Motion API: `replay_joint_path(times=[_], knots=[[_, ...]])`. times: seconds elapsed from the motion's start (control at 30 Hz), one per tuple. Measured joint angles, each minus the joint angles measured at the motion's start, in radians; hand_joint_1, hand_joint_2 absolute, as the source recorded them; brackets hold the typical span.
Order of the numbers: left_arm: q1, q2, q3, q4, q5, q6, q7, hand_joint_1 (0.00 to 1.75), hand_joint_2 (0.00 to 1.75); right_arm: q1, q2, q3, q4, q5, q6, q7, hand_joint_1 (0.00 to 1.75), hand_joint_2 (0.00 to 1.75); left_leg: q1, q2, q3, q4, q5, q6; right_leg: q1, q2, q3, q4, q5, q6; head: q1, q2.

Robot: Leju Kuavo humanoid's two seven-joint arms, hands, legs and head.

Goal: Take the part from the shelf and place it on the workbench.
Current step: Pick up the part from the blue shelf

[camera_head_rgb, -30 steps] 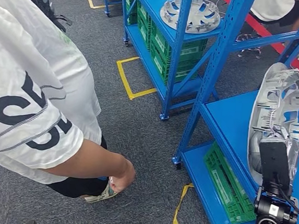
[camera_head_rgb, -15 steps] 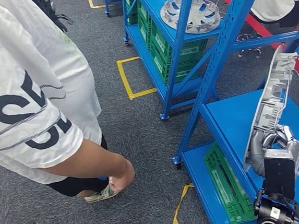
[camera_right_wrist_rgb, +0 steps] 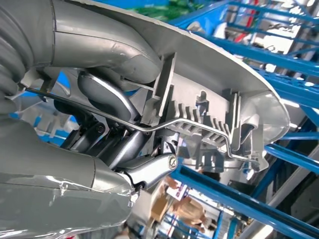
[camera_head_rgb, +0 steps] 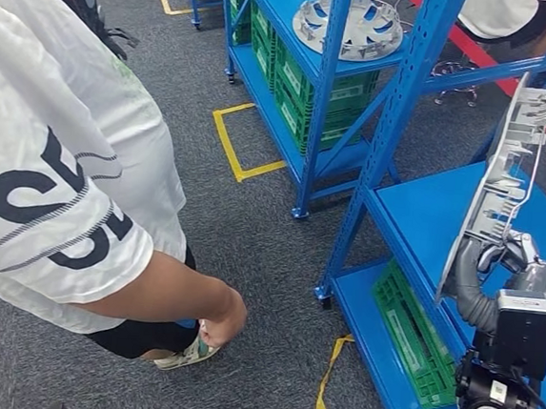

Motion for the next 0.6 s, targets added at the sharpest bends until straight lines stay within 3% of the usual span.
replay_joint_path(times=[0.23,0.6], knots=[[0.000,0.000,-0.002,0.000,0.003,-0.004,-0.001,0.00,0.00,0.014,0.049,0.002,-0.021,-0.002,0.000,-0.130,1.75,1.75,0.000,0.000,0.000,0.000,0.000,0.000,0.000,0.000,0.000,0.000,0.000,0.000,-0.001,0.000],[-0.001,0.000,-0.012,0.000,0.007,-0.005,-0.006,0.00,0.00,0.019,0.104,0.021,-0.036,-0.010,0.000,-0.171,1.75,1.75,0.000,0.000,0.000,0.000,0.000,0.000,0.000,0.000,0.000,0.000,-0.001,-0.001,-0.001,0.000]])
